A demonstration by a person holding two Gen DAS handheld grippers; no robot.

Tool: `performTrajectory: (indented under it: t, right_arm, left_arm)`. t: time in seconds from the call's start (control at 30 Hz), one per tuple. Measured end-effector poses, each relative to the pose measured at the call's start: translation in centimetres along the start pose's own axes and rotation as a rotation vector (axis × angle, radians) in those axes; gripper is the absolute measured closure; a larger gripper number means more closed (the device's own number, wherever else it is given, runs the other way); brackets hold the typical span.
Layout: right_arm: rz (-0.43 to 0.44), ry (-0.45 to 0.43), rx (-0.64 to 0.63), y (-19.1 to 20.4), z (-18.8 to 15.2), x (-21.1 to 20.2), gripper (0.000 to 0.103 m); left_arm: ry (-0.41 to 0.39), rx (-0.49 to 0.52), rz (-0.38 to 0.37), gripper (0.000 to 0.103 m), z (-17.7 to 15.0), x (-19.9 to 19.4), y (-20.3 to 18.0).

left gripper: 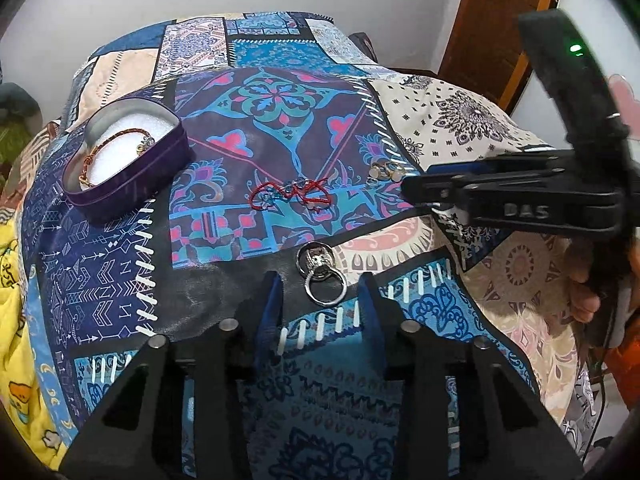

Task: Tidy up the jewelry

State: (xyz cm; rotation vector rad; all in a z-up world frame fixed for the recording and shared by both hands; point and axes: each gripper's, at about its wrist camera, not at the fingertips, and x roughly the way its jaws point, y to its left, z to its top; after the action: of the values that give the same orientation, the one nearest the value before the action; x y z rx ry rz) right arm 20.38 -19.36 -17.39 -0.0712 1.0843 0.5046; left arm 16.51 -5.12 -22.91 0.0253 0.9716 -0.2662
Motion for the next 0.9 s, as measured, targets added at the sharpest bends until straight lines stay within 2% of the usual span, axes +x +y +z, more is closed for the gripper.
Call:
performTrajectory:
  t: [0.3, 0.37, 0.43, 0.53, 0.9]
  right_arm:
    - [-0.045, -0.016, -0.005, 0.2, 0.1, 0.6, 0.075]
    - [-0.051, -0.012, -0.015, 0.3, 0.1, 0.6, 0.081]
    - [-0.052, -0.009, -0.022, 0.5, 0.3, 0.9, 0.092]
    - [-0.060, -0.015, -0.025, 0.6, 0.4, 1.0, 0.096]
    - [-0.056, -0.055, -0.009, 0.5, 0.4, -0.6, 0.097]
  left_arm:
    - [-0.010, -0.024, -0.009, 0.077, 0.3, 0.3, 0.4]
    - [-0.013, -0.023, -0.011, 0.083, 0.3, 0.3, 0.4]
    - [-0.014, -0.027, -0.016, 0.083, 0.3, 0.3, 0.5]
    - [-0.014, -0.035, -0.023, 0.083, 0.3, 0.3, 0.6]
    - [-0.042, -0.057, -0.014, 0.083, 0.7, -1.2, 0.9]
